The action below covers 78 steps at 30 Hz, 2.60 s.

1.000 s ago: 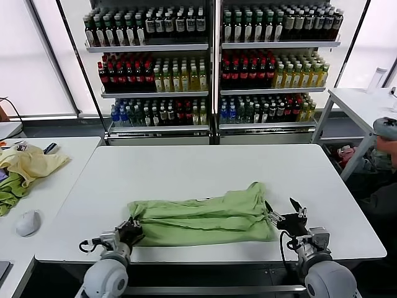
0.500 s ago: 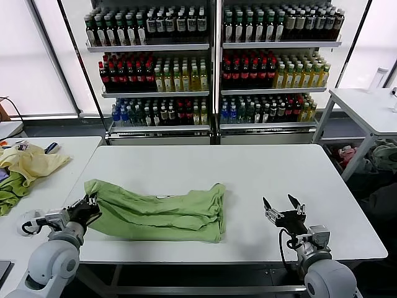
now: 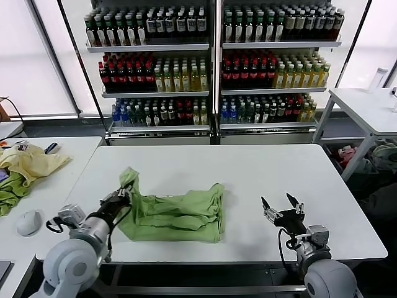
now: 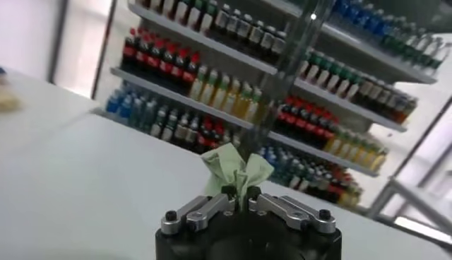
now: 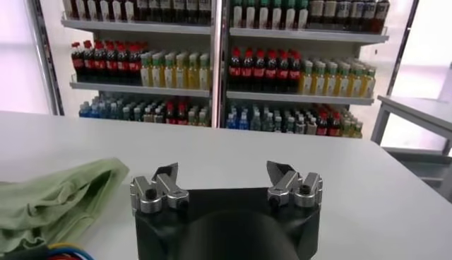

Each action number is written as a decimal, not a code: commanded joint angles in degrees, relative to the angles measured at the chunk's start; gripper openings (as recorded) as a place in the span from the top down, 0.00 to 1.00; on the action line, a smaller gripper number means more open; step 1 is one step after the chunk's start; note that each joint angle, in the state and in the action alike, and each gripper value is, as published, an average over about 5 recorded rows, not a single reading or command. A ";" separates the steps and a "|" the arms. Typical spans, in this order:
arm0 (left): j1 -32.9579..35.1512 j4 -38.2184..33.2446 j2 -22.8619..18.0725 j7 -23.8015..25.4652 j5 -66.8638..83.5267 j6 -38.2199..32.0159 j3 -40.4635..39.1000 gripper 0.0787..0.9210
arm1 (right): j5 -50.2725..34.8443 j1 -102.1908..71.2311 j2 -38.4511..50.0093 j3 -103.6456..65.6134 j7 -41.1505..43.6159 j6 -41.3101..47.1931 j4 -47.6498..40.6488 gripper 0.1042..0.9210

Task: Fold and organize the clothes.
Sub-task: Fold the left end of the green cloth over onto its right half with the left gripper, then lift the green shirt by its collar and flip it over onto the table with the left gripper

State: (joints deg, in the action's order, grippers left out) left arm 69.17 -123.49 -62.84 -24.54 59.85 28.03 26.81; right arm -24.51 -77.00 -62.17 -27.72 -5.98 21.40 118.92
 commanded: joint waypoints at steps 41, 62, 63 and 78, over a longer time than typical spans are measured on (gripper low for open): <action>-3.20 12.51 1.01 4.22 -19.08 -3.20 -8.76 0.16 | 0.96 3.58 -1.93 2.63 0.39 -0.82 -3.94 0.12; 1.58 17.45 -2.16 7.09 -20.60 -3.64 -11.28 0.12 | 2.78 2.96 -3.04 2.68 0.57 -1.22 -3.88 0.12; 1.53 17.28 -2.34 7.47 -19.42 -3.86 -11.20 0.12 | 2.82 2.92 -3.09 2.70 0.56 -1.22 -3.81 0.12; -0.44 21.03 -8.08 13.50 0.81 -7.47 -8.60 0.48 | 2.63 2.53 -2.32 2.17 0.50 -1.32 -3.77 0.12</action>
State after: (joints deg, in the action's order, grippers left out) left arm 68.73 -104.83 -67.86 -14.03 47.39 21.86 16.87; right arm -21.79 -74.49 -64.77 -25.37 -5.46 20.17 115.38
